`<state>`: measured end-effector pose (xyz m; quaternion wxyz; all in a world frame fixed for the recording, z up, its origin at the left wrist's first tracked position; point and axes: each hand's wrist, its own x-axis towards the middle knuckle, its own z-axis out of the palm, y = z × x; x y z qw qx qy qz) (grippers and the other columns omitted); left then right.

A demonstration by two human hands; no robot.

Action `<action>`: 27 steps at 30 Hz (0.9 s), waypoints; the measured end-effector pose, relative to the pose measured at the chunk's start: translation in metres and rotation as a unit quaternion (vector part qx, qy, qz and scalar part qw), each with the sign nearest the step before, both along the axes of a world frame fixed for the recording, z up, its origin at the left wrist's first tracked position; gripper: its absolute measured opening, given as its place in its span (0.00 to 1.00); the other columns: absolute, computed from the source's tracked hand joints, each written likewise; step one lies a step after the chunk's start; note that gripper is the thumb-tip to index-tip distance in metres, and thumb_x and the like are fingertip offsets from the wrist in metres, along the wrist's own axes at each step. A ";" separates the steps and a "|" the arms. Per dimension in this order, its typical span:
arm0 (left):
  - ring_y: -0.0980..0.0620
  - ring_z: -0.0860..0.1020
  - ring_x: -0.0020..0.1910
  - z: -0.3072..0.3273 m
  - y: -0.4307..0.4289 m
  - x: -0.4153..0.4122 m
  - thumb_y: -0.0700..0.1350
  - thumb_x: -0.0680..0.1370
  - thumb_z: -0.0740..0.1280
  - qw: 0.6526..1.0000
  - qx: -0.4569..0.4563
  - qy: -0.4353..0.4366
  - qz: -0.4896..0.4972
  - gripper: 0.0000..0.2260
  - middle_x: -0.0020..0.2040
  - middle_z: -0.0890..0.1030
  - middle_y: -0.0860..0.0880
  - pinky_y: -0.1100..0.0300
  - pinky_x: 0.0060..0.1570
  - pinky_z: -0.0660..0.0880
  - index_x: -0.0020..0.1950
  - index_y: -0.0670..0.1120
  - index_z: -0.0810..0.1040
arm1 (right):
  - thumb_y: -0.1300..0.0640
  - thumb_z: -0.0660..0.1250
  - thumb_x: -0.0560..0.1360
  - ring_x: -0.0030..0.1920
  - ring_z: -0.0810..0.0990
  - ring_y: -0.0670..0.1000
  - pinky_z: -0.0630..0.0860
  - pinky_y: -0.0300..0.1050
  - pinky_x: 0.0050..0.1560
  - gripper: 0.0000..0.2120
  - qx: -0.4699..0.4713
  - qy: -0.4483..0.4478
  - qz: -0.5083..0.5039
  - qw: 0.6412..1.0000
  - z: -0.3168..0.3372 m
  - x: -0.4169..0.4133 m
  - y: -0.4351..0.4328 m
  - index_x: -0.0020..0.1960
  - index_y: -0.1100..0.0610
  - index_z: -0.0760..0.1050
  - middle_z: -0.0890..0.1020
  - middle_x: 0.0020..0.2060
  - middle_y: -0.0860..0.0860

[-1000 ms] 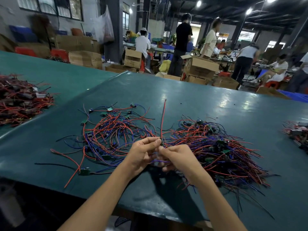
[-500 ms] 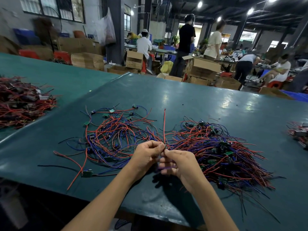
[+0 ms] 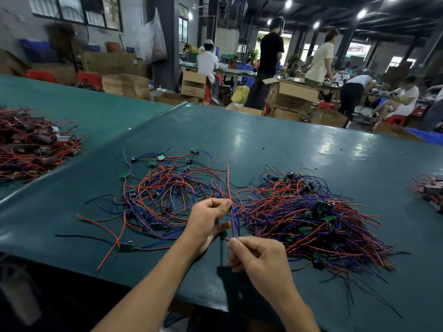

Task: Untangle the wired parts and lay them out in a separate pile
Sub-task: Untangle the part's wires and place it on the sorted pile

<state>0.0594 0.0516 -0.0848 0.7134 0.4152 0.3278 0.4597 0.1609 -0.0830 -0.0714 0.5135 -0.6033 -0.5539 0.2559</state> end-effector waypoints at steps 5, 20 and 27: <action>0.55 0.73 0.34 0.000 0.001 0.000 0.41 0.79 0.70 0.999 -0.020 -0.017 0.038 0.05 0.32 0.76 0.50 0.55 0.36 0.77 0.47 0.39 0.80 | 0.59 0.71 0.79 0.32 0.84 0.49 0.82 0.51 0.32 0.10 -0.012 -0.011 -0.015 1.000 -0.002 0.003 -0.002 0.40 0.53 0.86 0.85 0.31 0.49; 0.57 0.70 0.32 0.004 0.000 0.000 0.41 0.79 0.70 0.993 -0.039 -0.047 0.101 0.06 0.27 0.74 0.57 0.58 0.35 0.76 0.51 0.39 0.77 | 0.61 0.70 0.78 0.23 0.78 0.55 0.68 0.39 0.17 0.07 -0.061 0.170 -0.094 0.979 -0.020 0.009 0.000 0.51 0.52 0.85 0.80 0.25 0.58; 0.57 0.70 0.32 0.004 0.001 -0.001 0.42 0.78 0.71 0.991 -0.058 -0.067 0.099 0.06 0.31 0.76 0.54 0.59 0.34 0.76 0.51 0.40 0.79 | 0.56 0.71 0.78 0.19 0.72 0.55 0.70 0.43 0.18 0.05 -0.060 0.148 -0.128 0.979 -0.019 0.012 0.000 0.44 0.52 0.84 0.76 0.22 0.56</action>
